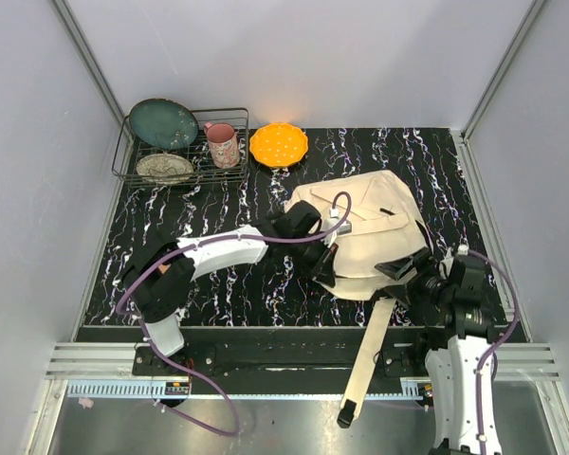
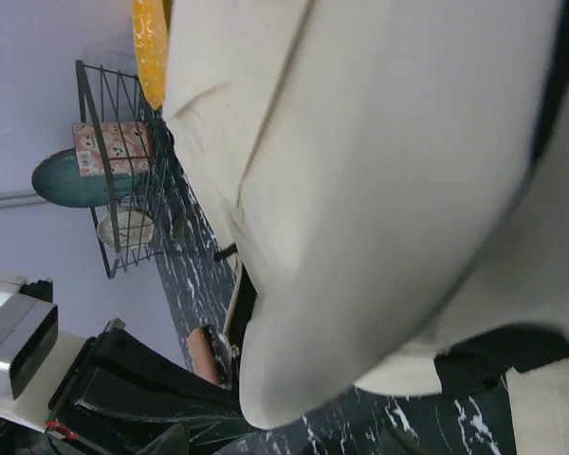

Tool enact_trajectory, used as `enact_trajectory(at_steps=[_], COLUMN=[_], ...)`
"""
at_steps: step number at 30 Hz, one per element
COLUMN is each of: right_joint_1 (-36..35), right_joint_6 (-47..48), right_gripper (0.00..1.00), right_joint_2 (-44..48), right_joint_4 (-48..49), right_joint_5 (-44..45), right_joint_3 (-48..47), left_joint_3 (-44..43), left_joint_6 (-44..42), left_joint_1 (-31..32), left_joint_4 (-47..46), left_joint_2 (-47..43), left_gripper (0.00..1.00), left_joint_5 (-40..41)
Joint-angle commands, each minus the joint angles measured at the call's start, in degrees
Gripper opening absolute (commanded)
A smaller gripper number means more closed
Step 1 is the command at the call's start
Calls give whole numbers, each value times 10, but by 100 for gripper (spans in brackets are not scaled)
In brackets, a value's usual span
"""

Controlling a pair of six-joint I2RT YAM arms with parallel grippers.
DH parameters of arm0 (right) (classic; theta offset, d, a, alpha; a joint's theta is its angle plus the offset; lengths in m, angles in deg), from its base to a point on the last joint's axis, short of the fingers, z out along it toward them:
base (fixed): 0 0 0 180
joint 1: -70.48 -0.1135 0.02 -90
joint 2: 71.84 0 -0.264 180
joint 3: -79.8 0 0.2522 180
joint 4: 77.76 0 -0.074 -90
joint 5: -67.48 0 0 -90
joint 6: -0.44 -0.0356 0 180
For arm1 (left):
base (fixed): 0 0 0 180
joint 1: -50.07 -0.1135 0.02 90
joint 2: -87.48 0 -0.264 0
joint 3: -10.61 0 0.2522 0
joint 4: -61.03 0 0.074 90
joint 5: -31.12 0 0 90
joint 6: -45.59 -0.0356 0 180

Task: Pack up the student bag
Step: Zip the student bag at the center of the board.

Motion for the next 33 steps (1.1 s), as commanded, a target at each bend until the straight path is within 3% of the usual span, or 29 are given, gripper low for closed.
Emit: enact_trajectory(at_steps=[1,8,12,15,16,20,24,30,33], right_joint_1=[-11,-24,-71,-124,-138,-141,-141,-141,-142], right_joint_6=[-115,-158,-188,-204,-206,-191,-95,31,65], right_gripper=[81,80,78,70,61,2,0,0,0], right_joint_2=[47,19,-8,-53,-82,-122,-132,-157,-165], right_joint_4=[5,81,122,169,197,242,146,76,71], right_joint_5=[-22,5,47,81,84,97,246,328,320], right_joint_3=[69,62,54,54,56,45,-23,-79,-73], left_joint_3=[-32,-48,-74,-113,-135,-163,-129,-29,11], left_joint_6=[10,35,56,61,63,61,45,52,60], left_joint_1=[24,60,76,86,88,95,92,55,14], left_joint_4=[-6,-46,-76,-83,-84,-71,-41,-35,-57], left_joint_2=[3,-7,14,44,52,70,40,-16,-24], left_gripper=[0,0,0,0,0,0,0,0,0], left_joint_5=[5,-11,-12,-12,-15,-13,39,134,127])
